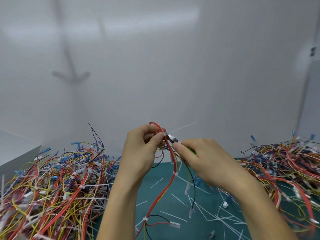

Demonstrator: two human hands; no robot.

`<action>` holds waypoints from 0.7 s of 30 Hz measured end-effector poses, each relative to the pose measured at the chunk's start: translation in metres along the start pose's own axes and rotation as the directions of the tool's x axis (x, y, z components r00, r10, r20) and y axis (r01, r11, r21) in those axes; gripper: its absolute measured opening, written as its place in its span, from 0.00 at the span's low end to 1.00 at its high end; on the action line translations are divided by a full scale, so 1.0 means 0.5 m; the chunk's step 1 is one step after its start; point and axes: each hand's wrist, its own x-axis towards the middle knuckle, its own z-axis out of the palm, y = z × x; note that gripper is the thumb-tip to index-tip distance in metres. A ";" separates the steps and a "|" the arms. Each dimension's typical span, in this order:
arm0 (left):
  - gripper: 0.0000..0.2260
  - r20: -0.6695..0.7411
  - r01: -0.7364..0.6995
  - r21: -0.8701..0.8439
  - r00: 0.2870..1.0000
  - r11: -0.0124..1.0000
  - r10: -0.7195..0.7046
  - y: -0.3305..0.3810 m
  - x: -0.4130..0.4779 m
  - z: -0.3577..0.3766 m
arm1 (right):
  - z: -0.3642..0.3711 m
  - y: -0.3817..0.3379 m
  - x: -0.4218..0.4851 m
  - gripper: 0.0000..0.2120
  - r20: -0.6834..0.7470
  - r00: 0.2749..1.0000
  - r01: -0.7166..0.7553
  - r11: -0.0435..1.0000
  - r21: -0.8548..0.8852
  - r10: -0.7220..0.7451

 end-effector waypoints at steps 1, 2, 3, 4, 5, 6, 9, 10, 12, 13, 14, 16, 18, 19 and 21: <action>0.09 0.001 0.000 -0.002 1.000 1.000 0.000 0.000 0.000 0.000 | 0.000 0.000 0.000 0.29 0.004 1.000 -0.003 1.000 0.008 0.003; 0.09 0.002 0.000 -0.004 1.000 1.000 0.000 0.001 -0.001 0.000 | 0.000 -0.001 0.000 0.30 0.007 1.000 -0.008 1.000 0.016 0.008; 0.09 0.002 -0.001 -0.006 1.000 1.000 0.001 0.001 -0.001 0.000 | 0.000 -0.002 0.000 0.30 0.012 1.000 -0.013 1.000 0.025 0.013; 0.09 0.001 -0.004 -0.007 1.000 1.000 0.004 0.001 -0.001 0.000 | 0.000 -0.002 -0.001 0.30 0.016 1.000 -0.017 0.999 0.035 0.017; 0.09 -0.001 -0.006 -0.007 1.000 1.000 0.006 0.001 -0.001 0.000 | 0.000 -0.003 -0.001 0.31 0.020 1.000 -0.020 0.999 0.043 0.019; 0.09 -0.003 -0.009 -0.007 1.000 1.000 0.009 0.002 -0.001 -0.001 | -0.001 -0.005 -0.001 0.31 0.024 1.000 -0.021 0.999 0.050 0.020; 0.09 -0.005 -0.014 -0.009 1.000 1.000 0.014 0.002 -0.001 0.000 | -0.004 -0.010 -0.003 0.32 0.032 0.999 -0.023 0.997 0.071 0.020; 0.09 -0.005 -0.014 -0.010 1.000 1.000 0.014 0.003 -0.001 0.000 | -0.005 -0.012 -0.003 0.33 0.036 0.999 -0.025 0.997 0.077 0.023; 0.09 -0.006 -0.015 -0.015 1.000 1.000 0.015 0.004 -0.002 0.000 | -0.006 -0.015 -0.005 0.32 0.038 0.999 -0.031 0.996 0.088 0.027; 0.09 -0.006 -0.015 -0.020 1.000 1.000 0.015 0.004 -0.002 0.000 | -0.007 -0.015 -0.005 0.32 0.036 0.999 -0.032 0.995 0.093 0.029; 0.09 -0.007 -0.015 -0.024 1.000 1.000 0.015 0.005 -0.002 -0.001 | -0.007 -0.016 -0.005 0.32 0.035 0.999 -0.033 0.995 0.098 0.029; 0.09 -0.008 -0.019 -0.021 1.000 1.000 0.018 0.006 -0.002 -0.001 | -0.007 -0.016 -0.005 0.32 0.033 0.999 -0.033 0.992 0.119 0.029; 0.08 -0.007 -0.017 -0.020 1.000 1.000 0.017 0.007 -0.003 -0.001 | -0.007 -0.017 -0.005 0.31 0.043 0.998 -0.041 0.988 0.146 0.035; 0.08 -0.007 -0.015 -0.023 1.000 1.000 0.015 0.007 -0.003 -0.001 | -0.006 -0.017 -0.005 0.30 0.052 0.998 -0.050 0.986 0.162 0.042; 0.08 -0.006 -0.014 -0.023 1.000 1.000 0.014 0.006 -0.003 -0.002 | -0.005 -0.015 -0.005 0.29 0.076 0.996 -0.069 0.977 0.201 0.054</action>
